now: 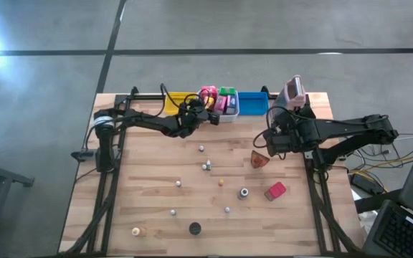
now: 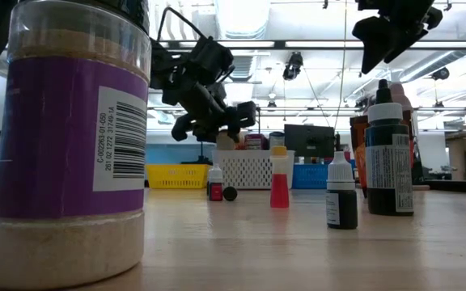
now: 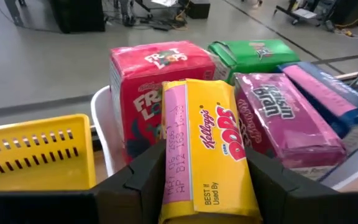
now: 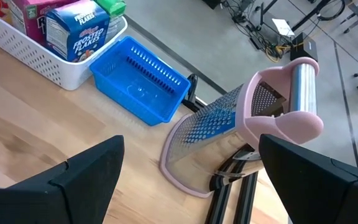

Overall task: Pick & Place Kitchen Items
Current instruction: Put the yellow cereal box into the white basket, then put the orange seasoning pack into the blue basket

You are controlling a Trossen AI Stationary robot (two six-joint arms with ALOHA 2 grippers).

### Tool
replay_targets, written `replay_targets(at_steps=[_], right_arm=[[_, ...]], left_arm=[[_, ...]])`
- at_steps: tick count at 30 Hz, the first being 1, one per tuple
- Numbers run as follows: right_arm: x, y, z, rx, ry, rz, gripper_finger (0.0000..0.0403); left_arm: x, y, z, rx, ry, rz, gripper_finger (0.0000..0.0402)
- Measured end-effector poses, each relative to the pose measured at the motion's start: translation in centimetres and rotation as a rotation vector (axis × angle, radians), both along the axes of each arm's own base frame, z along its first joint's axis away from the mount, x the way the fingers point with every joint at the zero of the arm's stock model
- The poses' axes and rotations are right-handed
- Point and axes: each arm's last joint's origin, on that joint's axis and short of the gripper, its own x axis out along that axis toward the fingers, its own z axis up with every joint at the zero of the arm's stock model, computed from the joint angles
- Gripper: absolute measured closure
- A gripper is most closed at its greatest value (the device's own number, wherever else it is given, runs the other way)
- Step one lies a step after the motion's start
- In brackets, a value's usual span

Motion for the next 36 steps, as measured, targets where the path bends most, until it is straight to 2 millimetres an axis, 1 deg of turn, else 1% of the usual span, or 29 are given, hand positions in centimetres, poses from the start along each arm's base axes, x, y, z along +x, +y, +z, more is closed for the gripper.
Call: replay_targets(at_steps=[13, 20, 23, 26, 29, 32, 36], right_arm=[[0.0, 0.0, 0.0, 0.0, -0.002, 0.0, 0.0035], [0.0, 0.0, 0.0, -0.001, 0.002, 0.002, 0.0035], [0.0, 0.0, 0.0, -0.001, 0.003, 0.003, 0.0035], [0.0, 0.0, 0.0, -0.001, 0.003, 0.003, 0.0035], [0.0, 0.0, 0.0, -0.001, 0.003, 0.004, 0.0035], [0.2, 0.0, 0.0, 0.0, -0.009, 0.009, 0.0035], [0.6, 0.1, 0.0, -0.002, -0.009, 0.042, 0.0035]], left_arm=[[0.1, 0.1, -0.1, -0.041, -0.023, -0.056, 0.0222], [0.1, 0.2, 0.0, -0.05, -0.03, -0.078, 0.0179], [0.0, 0.2, 0.4, -0.042, -0.024, -0.094, 0.0164], [-0.3, 0.1, 1.8, -0.016, -0.036, -0.105, 0.0159], [-0.9, -0.2, 3.7, 0.01, -0.043, -0.118, 0.0158], [-2.1, -0.7, 6.1, 0.036, -0.021, -0.137, 0.0158], [-4.2, -2.3, 9.3, 0.072, 0.04, -0.184, 0.0159]])
